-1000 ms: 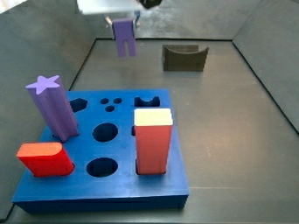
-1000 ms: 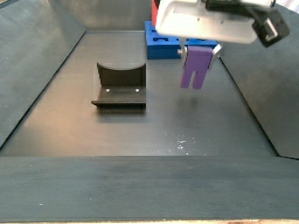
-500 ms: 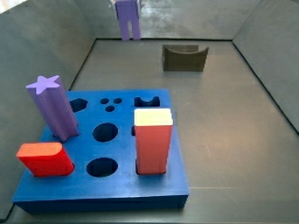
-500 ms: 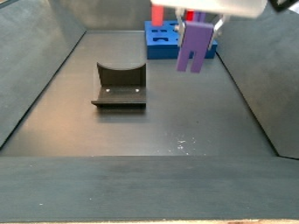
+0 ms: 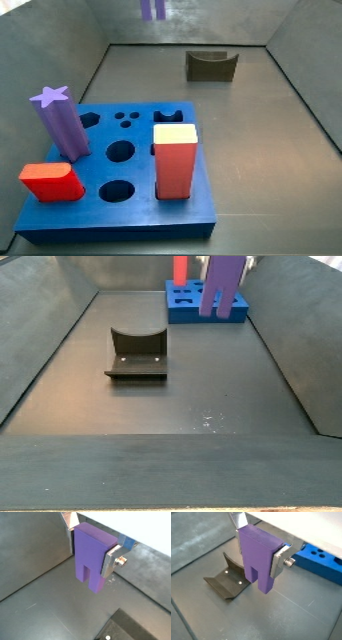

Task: Pick up the double-square object. Move up. Rotate the double-square object. Move to above the board. Insert the double-square object.
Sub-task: Move to above the board.

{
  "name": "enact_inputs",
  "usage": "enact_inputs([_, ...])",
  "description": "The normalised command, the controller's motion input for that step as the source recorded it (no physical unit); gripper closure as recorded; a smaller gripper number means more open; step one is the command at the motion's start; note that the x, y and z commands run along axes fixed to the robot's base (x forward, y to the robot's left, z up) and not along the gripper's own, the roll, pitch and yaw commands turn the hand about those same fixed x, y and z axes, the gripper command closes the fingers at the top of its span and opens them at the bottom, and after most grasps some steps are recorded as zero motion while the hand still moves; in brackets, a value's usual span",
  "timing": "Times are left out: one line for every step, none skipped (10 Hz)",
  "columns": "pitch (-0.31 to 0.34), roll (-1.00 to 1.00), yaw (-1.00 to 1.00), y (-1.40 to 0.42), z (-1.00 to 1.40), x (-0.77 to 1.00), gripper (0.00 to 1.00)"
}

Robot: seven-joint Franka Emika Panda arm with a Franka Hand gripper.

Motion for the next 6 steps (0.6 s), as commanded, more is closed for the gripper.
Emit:
enact_inputs([0.093, 0.09, 0.02, 0.06, 1.00, 0.11, 1.00])
enact_inputs([0.095, 0.09, 0.02, 0.06, 1.00, 0.11, 1.00])
enact_inputs([0.093, 0.08, 0.02, 0.06, 1.00, 0.10, 1.00])
enact_inputs([0.091, 0.07, 0.01, 0.06, 1.00, 0.10, 1.00])
enact_inputs([0.092, 0.06, 0.01, 0.06, 1.00, 0.10, 1.00])
enact_inputs([0.092, 0.06, 0.01, 0.06, 1.00, 0.09, 1.00])
